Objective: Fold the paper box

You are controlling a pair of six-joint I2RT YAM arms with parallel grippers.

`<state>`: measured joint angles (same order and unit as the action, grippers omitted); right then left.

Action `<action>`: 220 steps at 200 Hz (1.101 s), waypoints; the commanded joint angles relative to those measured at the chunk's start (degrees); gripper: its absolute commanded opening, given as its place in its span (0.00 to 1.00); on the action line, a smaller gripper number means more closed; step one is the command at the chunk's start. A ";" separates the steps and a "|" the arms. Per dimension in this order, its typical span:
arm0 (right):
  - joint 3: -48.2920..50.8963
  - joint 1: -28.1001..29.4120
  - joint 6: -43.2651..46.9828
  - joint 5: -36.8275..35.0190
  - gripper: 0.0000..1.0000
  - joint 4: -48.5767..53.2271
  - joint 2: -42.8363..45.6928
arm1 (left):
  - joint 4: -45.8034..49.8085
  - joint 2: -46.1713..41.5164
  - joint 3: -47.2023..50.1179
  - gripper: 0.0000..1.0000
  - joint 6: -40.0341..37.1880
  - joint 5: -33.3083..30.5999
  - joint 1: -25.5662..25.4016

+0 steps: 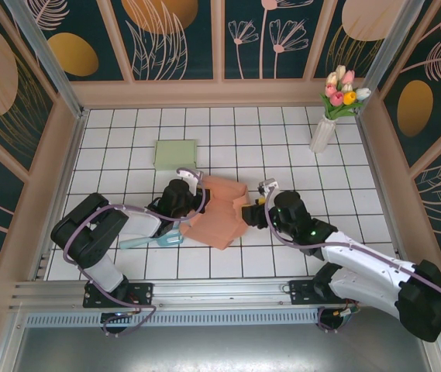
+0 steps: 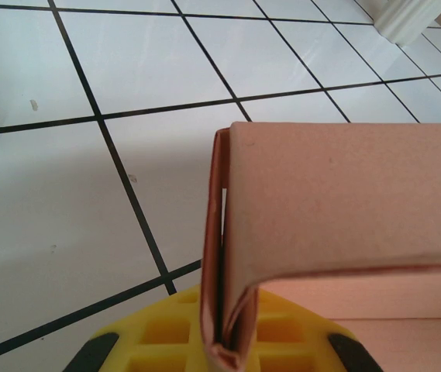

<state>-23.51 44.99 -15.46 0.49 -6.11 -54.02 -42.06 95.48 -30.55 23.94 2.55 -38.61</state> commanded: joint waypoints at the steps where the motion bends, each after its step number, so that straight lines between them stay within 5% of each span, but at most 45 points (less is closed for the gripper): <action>1: -0.12 1.42 -0.97 -0.78 0.58 -3.13 -1.97 | 0.19 -0.57 -1.81 0.00 1.17 0.59 0.24; 122: -7.22 5.35 -3.44 -15.85 0.51 -10.33 -17.40 | 1.11 0.67 -1.78 0.00 4.30 2.68 0.08; 220: -15.27 6.47 5.18 -35.46 0.44 -11.26 -30.47 | 5.67 -0.99 -1.62 0.00 6.18 -1.22 -2.65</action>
<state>-35.77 51.00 -14.68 -27.81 -13.10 -82.19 -37.82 95.85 -31.86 30.20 -1.45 -39.03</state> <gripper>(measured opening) 0.445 0.100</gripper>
